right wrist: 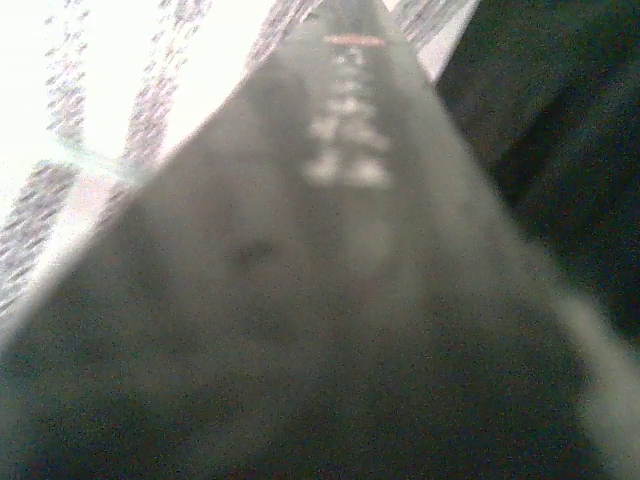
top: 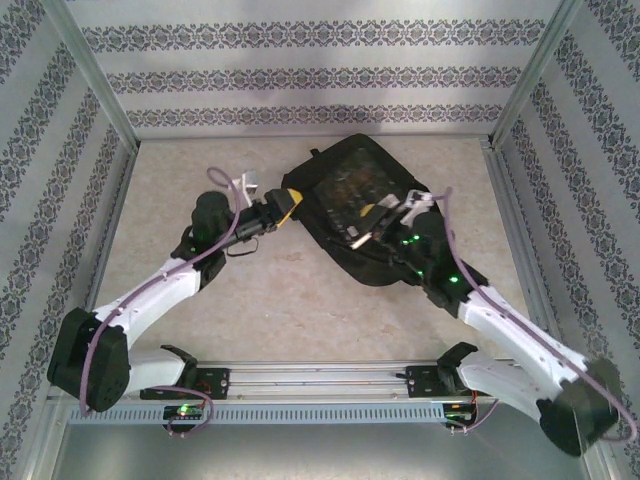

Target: Pack the student bag

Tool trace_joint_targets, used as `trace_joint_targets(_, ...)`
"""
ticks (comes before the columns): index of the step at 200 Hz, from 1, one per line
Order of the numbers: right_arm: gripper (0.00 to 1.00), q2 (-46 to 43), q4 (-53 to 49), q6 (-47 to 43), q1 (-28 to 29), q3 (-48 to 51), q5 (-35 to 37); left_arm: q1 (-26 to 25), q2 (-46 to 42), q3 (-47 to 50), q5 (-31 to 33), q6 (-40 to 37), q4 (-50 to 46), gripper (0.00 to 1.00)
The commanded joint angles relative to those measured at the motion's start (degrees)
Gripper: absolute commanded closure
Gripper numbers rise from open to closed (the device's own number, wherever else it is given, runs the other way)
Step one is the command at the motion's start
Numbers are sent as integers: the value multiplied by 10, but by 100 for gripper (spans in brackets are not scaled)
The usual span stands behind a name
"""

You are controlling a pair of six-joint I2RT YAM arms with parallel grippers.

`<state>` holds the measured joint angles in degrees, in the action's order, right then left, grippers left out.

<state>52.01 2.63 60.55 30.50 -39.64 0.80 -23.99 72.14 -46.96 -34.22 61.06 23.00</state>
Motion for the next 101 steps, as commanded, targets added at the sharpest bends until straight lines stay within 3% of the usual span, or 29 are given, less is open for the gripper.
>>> trace_joint_targets(1,100,-68,-148,-87,-38,-45,90,-39,54,-120,13,-227,-269,30)
trace_joint_targets(28,100,-128,-213,-128,-84,-50,122,-96,149,-256,104,-365,-410,25)
trace_joint_targets(63,100,-170,-244,-155,-137,-52,110,-126,313,-465,181,-470,-560,27)
trace_joint_targets(101,100,-177,-245,-151,-176,-43,64,-170,499,-710,349,-584,-709,24)
